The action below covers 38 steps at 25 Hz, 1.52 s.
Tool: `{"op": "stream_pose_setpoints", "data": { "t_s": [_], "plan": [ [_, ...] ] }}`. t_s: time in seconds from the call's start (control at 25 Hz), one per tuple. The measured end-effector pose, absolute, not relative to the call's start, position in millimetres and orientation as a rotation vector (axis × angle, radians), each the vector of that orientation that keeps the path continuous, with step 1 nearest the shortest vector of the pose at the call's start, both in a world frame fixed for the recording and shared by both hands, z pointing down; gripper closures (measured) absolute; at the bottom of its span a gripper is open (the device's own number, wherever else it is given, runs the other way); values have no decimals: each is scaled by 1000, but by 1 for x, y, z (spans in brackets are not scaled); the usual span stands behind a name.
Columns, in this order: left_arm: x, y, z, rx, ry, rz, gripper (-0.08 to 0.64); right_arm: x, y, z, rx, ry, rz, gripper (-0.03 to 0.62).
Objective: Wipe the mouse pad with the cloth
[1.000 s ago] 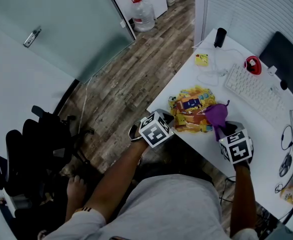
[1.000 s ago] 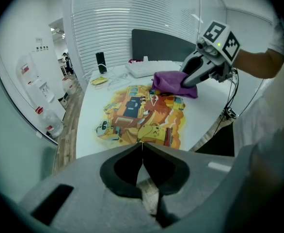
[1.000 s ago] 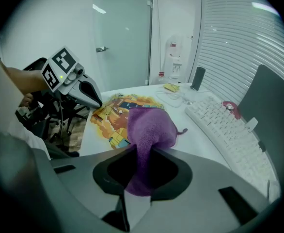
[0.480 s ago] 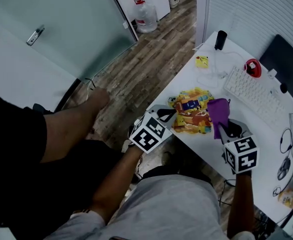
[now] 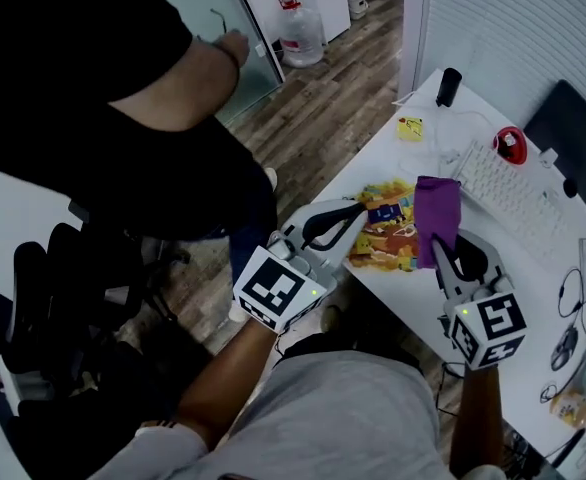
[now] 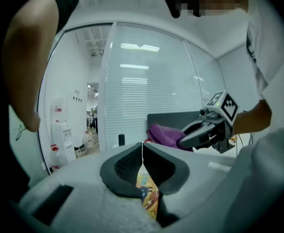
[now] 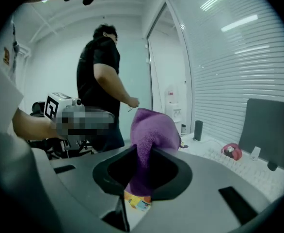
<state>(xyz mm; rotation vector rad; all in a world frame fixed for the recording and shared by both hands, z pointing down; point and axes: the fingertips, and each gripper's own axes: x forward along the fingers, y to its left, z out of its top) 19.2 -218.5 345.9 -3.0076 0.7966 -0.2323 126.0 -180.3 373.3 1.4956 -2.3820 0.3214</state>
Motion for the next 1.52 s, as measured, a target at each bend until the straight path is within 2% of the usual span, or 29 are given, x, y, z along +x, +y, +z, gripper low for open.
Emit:
{"op": "stream_pose_setpoints", "data": {
  "t_s": [0.56, 1.52],
  "plan": [
    [2, -195, 290, -2944, 851, 179, 543, 81, -168, 310, 1480, -2735, 6, 522],
    [-8, -167, 275, -2906, 809, 255, 543, 58, -138, 282, 1447, -2883, -203, 522]
  ]
}}
